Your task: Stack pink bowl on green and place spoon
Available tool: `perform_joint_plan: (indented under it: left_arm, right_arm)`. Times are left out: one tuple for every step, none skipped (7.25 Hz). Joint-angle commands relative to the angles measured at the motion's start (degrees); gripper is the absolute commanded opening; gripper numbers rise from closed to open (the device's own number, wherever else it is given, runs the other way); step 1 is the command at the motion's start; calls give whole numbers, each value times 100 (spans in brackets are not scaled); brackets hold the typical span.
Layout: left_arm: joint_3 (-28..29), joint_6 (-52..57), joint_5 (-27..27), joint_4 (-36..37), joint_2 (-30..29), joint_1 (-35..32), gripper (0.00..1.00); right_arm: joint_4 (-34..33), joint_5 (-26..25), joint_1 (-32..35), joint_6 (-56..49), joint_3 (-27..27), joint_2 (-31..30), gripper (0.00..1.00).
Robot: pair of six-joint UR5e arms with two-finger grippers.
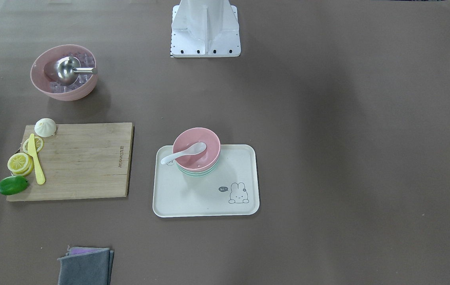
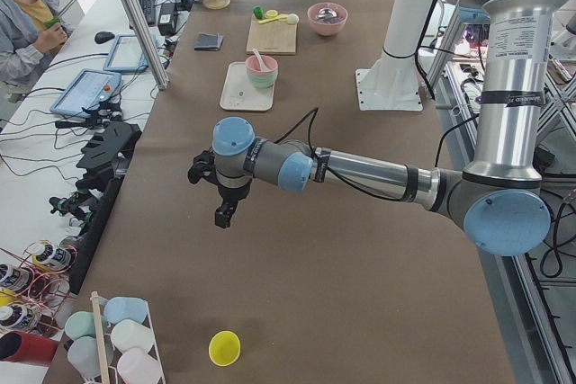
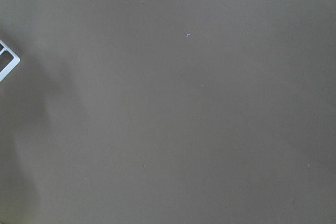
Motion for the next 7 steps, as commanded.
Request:
perform_joint_plan:
  left_arm:
    - [24,0,-27,87,-42,-5,98]
    - [33,-35,-36,96,-51,-5,98]
    - [7,-140,-45,96,-42,-5,98]
    - [-28,-149,-53,96,-16,-5,98]
    - [-28,-149,-53,87,-16,-5,98]
    - [-28,-149,-53,87,-7,-5,98]
    - [-28,-149,-53,87,2,-5,98]
  right_arm:
    - [-4,-9,3,23,37,20,100]
    - [-4,-9,3,24,46,11,100]
    - [-13,-9,3,24,46,2,100]
    - [-22,-9,3,24,46,-7,100]
    - [-22,-9,3,15,38,-16,100]
    - [-31,9,3,15,29,-7,100]
    - [-57,9,3,15,20,2,100]
